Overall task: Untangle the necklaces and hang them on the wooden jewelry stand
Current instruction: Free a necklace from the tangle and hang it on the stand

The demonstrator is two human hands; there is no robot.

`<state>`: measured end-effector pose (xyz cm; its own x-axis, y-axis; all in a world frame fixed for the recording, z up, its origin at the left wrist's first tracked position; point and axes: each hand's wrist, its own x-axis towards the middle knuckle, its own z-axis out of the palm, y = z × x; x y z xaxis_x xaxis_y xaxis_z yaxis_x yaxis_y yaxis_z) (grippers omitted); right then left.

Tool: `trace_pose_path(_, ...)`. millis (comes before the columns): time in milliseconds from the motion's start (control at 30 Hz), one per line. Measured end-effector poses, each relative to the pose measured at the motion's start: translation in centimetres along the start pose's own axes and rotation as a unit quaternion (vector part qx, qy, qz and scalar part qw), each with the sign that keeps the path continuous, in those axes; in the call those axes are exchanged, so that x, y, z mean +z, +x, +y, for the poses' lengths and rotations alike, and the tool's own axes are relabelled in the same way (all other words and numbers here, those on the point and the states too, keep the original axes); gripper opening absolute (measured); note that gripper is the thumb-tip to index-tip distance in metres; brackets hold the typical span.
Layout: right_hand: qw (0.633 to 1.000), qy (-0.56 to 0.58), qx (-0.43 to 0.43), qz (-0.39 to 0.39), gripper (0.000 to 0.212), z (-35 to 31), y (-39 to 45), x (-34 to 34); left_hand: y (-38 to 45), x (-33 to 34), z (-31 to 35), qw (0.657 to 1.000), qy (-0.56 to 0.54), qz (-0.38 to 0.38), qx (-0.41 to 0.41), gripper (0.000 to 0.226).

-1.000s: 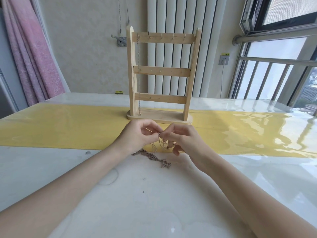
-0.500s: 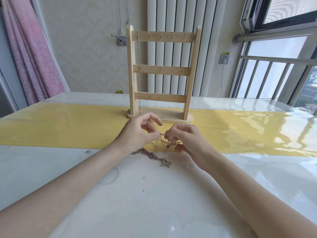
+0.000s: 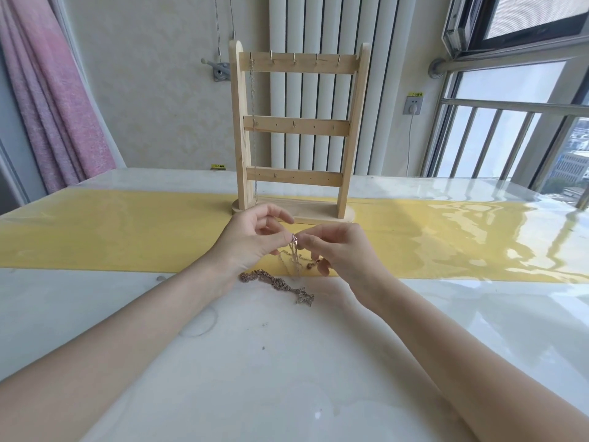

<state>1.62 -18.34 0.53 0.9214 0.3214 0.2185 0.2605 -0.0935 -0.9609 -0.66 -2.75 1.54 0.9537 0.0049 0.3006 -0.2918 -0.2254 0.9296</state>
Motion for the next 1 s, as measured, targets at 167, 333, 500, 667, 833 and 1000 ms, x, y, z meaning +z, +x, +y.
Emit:
trace_pose_path(167, 1.000, 0.023, 0.008, -0.015, 0.015, -0.04, -0.07, -0.26, 0.22, -0.07, -0.46, 0.987, 0.121, 0.030, 0.100, 0.027)
trace_pose_path(333, 0.999, 0.033, 0.020, -0.027, 0.015, -0.04, -0.09, -0.02, 0.23, -0.19, -0.50, 0.985, 0.125, 0.014, 0.114, 0.020)
trace_pose_path(500, 0.995, 0.033, 0.056, -0.076, 0.015, -0.10, -0.19, -0.34, 0.14, -0.04, -0.35, 0.991, 0.105, -0.016, 0.085, 0.019)
trace_pose_path(667, 0.999, -0.017, 0.013, -0.029, 0.017, 0.04, 0.00, -0.11, 0.08, -0.10, -0.40, 0.999, 0.042, -0.023, 0.014, 0.024)
trace_pose_path(833, 1.000, 0.001, -0.008, -0.030, 0.014, 0.09, 0.04, -0.35, 0.18, 0.05, -0.49, 0.997, -0.050, -0.007, -0.066, 0.018)
trace_pose_path(1000, 0.998, -0.048, -0.039, -0.033, 0.010, 0.13, 0.16, -0.08, 0.15, 0.11, -0.43, 0.996, -0.055, -0.011, -0.069, 0.018)
